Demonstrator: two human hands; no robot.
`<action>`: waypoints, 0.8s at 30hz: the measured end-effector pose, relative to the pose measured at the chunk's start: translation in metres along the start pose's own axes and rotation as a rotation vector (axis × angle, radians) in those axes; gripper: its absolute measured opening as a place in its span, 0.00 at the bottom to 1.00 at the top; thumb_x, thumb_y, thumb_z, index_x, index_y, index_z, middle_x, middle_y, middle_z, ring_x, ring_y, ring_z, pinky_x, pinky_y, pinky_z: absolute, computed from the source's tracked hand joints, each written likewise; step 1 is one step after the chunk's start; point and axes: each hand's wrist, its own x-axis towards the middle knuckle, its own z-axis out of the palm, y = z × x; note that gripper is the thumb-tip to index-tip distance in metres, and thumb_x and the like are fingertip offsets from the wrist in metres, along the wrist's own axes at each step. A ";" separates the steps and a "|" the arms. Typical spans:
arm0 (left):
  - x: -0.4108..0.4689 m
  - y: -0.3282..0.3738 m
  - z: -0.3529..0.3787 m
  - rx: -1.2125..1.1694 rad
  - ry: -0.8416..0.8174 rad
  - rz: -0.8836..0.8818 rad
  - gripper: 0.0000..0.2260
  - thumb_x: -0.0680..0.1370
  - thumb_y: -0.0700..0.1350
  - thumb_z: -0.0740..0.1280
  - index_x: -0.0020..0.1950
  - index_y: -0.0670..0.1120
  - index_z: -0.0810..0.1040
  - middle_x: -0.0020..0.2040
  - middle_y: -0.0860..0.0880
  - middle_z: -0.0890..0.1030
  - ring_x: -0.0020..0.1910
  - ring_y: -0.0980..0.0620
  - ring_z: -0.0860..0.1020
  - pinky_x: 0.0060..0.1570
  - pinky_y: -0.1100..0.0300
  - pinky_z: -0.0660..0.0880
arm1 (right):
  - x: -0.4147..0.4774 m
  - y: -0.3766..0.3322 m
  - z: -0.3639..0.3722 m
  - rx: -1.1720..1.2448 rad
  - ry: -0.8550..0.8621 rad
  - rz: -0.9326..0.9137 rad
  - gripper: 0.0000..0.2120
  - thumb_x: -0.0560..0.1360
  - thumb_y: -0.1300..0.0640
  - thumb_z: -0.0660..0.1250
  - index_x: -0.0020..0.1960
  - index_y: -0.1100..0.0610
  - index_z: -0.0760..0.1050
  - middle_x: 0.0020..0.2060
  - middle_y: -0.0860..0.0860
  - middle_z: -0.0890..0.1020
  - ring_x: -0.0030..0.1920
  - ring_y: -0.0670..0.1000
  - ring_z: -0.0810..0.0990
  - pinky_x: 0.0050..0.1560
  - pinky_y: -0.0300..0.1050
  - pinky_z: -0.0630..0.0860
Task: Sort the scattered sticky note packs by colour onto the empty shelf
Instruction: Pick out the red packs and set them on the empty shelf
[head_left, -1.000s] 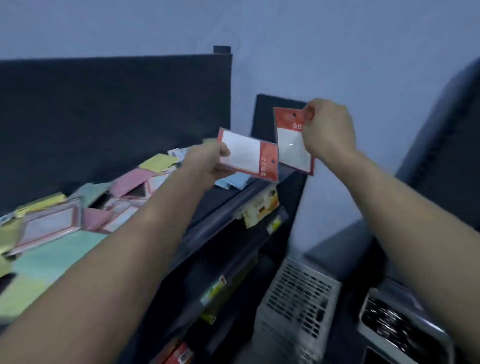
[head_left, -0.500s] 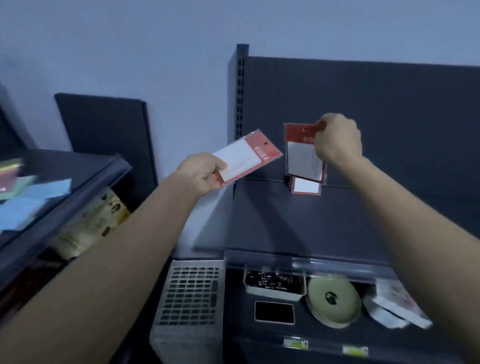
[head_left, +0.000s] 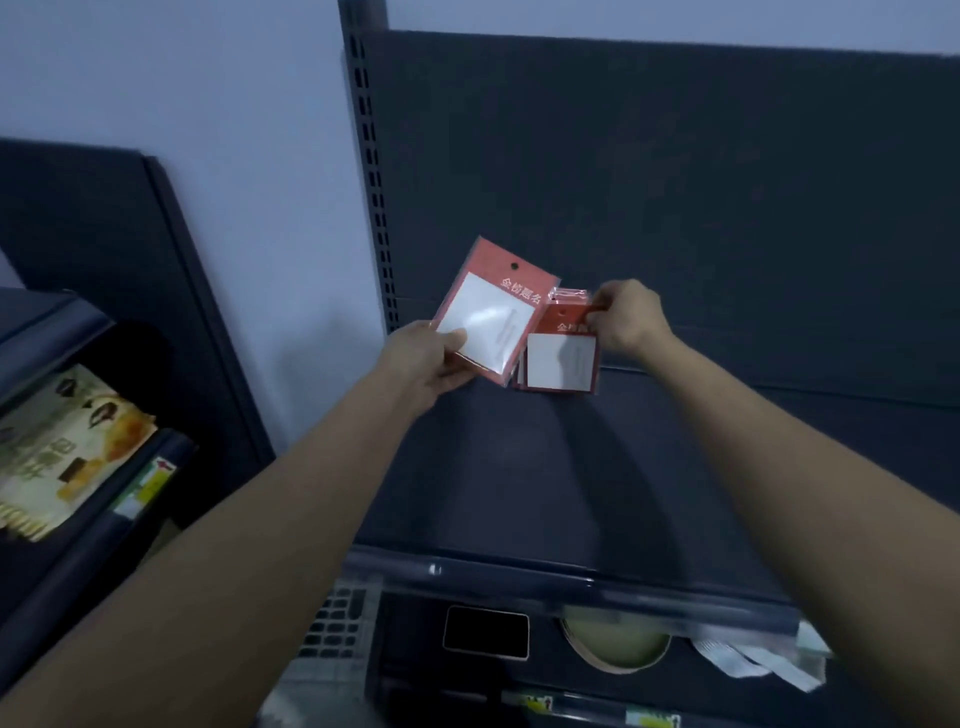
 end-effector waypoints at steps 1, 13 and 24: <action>0.006 -0.004 0.002 0.017 0.029 0.000 0.04 0.78 0.35 0.63 0.50 0.43 0.74 0.46 0.47 0.79 0.41 0.52 0.78 0.37 0.61 0.74 | 0.005 0.004 0.005 0.017 -0.011 -0.002 0.08 0.74 0.66 0.63 0.50 0.61 0.79 0.50 0.59 0.82 0.51 0.58 0.80 0.53 0.45 0.76; 0.048 -0.050 0.021 0.194 0.058 0.016 0.08 0.77 0.32 0.64 0.45 0.45 0.74 0.47 0.49 0.79 0.45 0.52 0.78 0.48 0.58 0.77 | 0.036 0.037 0.035 0.260 0.026 0.013 0.04 0.75 0.66 0.66 0.46 0.62 0.79 0.40 0.52 0.79 0.42 0.49 0.76 0.47 0.40 0.73; 0.079 -0.074 0.057 0.636 0.091 0.177 0.05 0.72 0.34 0.69 0.44 0.41 0.76 0.46 0.45 0.80 0.44 0.49 0.77 0.46 0.58 0.75 | 0.049 0.048 0.034 0.279 -0.002 -0.028 0.12 0.73 0.72 0.55 0.42 0.63 0.77 0.39 0.57 0.81 0.45 0.61 0.82 0.49 0.58 0.79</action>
